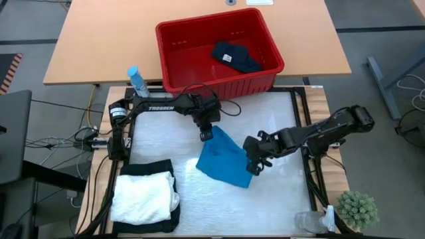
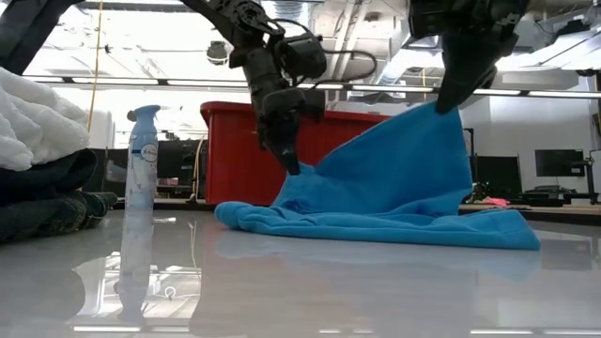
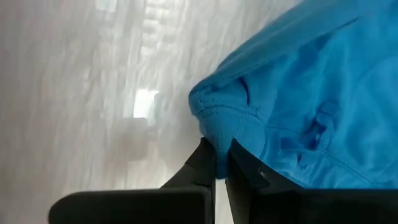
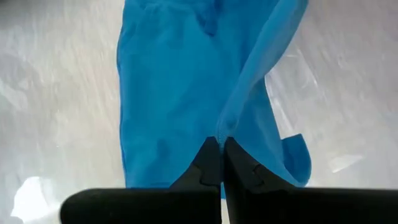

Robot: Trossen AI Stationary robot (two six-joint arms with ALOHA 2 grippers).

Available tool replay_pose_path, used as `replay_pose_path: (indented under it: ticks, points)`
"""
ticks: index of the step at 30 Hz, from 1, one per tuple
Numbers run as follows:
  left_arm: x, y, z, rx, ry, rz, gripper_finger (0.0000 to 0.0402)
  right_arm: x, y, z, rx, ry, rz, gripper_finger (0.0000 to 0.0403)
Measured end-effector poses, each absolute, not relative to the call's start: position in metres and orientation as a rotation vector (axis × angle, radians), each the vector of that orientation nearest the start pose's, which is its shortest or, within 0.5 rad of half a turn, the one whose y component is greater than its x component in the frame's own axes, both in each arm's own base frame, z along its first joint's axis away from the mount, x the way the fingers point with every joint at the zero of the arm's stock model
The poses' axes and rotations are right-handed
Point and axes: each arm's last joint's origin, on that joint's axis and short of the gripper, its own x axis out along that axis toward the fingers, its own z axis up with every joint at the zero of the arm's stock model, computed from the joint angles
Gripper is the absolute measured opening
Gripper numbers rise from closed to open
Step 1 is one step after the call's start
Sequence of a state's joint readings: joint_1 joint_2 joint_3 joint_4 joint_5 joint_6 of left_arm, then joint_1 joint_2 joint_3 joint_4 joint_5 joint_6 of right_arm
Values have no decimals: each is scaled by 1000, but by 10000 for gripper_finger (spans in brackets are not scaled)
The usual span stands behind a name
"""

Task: Fold Laundry from Bin
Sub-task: Fold the blue shorts from the red bin

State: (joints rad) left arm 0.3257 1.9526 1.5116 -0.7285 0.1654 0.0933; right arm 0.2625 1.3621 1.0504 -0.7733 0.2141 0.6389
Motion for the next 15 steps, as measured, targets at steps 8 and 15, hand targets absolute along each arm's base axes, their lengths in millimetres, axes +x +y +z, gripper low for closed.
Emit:
replay_pose_path:
  ticks: [8, 15]
  points:
    - [374, 119, 243, -149, 1057, 97, 2, 255, 72, 260, 341, 977, -285, 22]
    - [369, 112, 258, -120, 1024, 87, 2, 267, 76, 256, 350, 932, -262, 22]
